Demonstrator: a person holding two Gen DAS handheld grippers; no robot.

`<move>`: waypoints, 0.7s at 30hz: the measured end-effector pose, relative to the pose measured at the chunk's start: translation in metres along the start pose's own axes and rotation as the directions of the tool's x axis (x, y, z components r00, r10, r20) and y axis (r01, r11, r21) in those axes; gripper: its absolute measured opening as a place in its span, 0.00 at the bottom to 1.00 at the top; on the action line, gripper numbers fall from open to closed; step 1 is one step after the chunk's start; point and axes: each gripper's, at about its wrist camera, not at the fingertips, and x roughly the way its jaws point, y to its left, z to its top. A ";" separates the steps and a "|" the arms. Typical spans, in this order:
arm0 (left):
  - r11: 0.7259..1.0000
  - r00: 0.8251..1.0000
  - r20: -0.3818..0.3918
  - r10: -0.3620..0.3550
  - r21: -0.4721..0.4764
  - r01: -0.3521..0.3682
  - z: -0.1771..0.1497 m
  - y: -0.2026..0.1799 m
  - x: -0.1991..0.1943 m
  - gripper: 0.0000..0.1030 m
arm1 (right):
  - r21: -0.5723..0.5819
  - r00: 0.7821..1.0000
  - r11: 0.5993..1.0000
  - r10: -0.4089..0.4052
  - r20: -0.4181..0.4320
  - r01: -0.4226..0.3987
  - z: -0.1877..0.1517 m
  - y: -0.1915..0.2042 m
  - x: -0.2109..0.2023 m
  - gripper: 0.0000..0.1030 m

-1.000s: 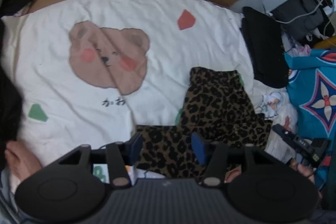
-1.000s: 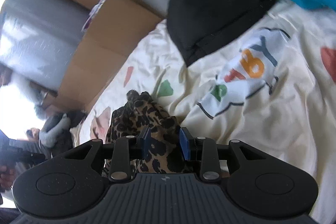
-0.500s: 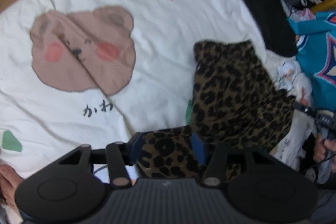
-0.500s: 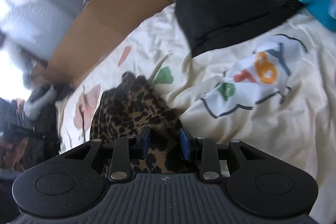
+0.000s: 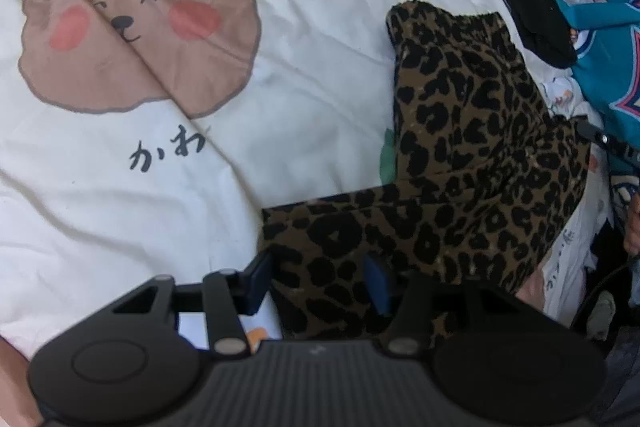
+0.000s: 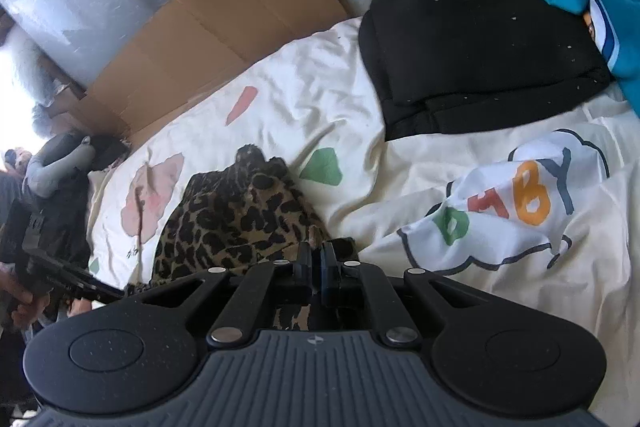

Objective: Fold clothes

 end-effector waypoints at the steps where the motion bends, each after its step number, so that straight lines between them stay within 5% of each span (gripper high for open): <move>1: 1.000 1.000 0.001 0.002 0.004 -0.002 0.000 0.001 0.000 0.47 | 0.005 1.000 1.000 -0.003 0.002 0.003 0.001 -0.001 0.001 0.02; 15: 0.999 0.999 0.020 0.035 -0.023 -0.034 0.004 0.011 -0.001 0.40 | -0.001 0.996 0.997 -0.076 -0.040 0.076 -0.011 -0.013 0.027 0.01; 21: 0.994 0.997 0.015 0.082 0.077 -0.083 0.003 -0.004 0.014 0.37 | -0.010 0.995 0.996 -0.085 -0.049 0.084 -0.012 -0.013 0.029 0.07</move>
